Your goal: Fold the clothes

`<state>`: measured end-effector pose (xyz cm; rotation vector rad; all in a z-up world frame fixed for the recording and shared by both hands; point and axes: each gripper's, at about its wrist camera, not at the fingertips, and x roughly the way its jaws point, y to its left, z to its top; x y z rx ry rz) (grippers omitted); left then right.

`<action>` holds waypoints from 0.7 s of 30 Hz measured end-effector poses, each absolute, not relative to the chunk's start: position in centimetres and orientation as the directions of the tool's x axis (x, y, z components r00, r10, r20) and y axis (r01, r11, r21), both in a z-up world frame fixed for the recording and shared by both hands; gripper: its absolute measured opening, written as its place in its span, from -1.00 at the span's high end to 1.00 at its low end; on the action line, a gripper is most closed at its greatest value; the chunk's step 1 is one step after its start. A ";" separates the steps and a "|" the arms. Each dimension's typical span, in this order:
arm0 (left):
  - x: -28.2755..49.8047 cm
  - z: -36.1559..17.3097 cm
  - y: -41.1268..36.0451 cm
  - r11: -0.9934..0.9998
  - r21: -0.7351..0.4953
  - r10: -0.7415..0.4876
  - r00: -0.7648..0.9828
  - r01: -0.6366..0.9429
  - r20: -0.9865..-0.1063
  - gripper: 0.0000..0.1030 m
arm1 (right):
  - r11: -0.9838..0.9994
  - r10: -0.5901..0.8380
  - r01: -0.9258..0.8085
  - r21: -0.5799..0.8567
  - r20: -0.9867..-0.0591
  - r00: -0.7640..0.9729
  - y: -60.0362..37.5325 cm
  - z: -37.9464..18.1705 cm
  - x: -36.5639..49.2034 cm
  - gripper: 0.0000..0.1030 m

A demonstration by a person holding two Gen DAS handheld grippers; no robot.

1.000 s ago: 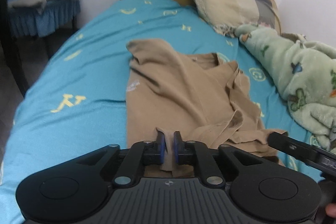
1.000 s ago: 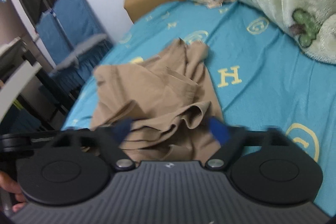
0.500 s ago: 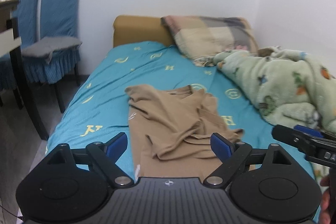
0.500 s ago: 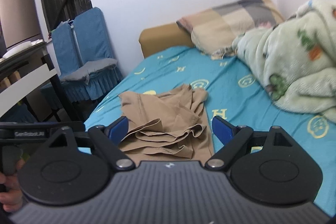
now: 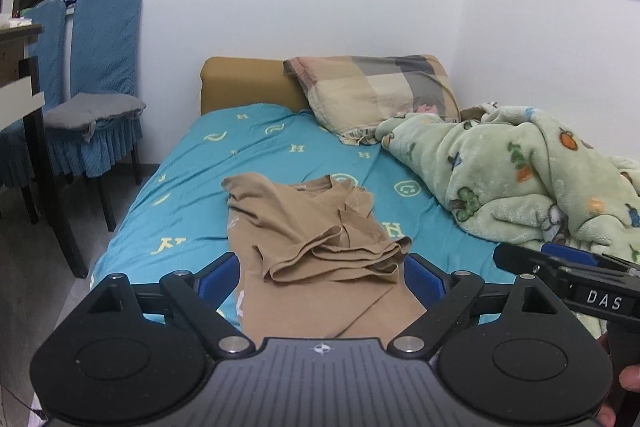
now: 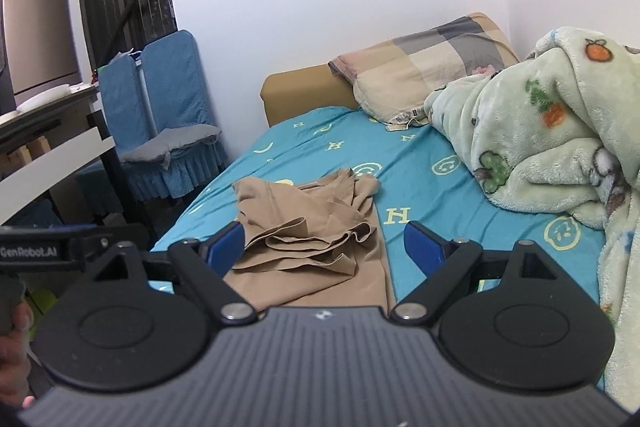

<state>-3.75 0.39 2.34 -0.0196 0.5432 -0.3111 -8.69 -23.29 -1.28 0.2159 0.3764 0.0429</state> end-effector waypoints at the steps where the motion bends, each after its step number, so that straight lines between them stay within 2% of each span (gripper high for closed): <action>1: -3.6 2.2 0.4 0.954 -0.099 -0.292 0.809 0.282 -0.509 -0.76 | 0.976 0.081 -0.001 0.216 -0.360 0.929 -23.3 -1.3 -8.7 -0.71; 21: -2.5 0.5 -0.5 0.959 -0.058 -0.262 0.785 0.278 -0.561 -0.76 | 0.968 0.074 0.018 0.251 -0.354 0.932 -24.1 -1.3 -8.7 -0.71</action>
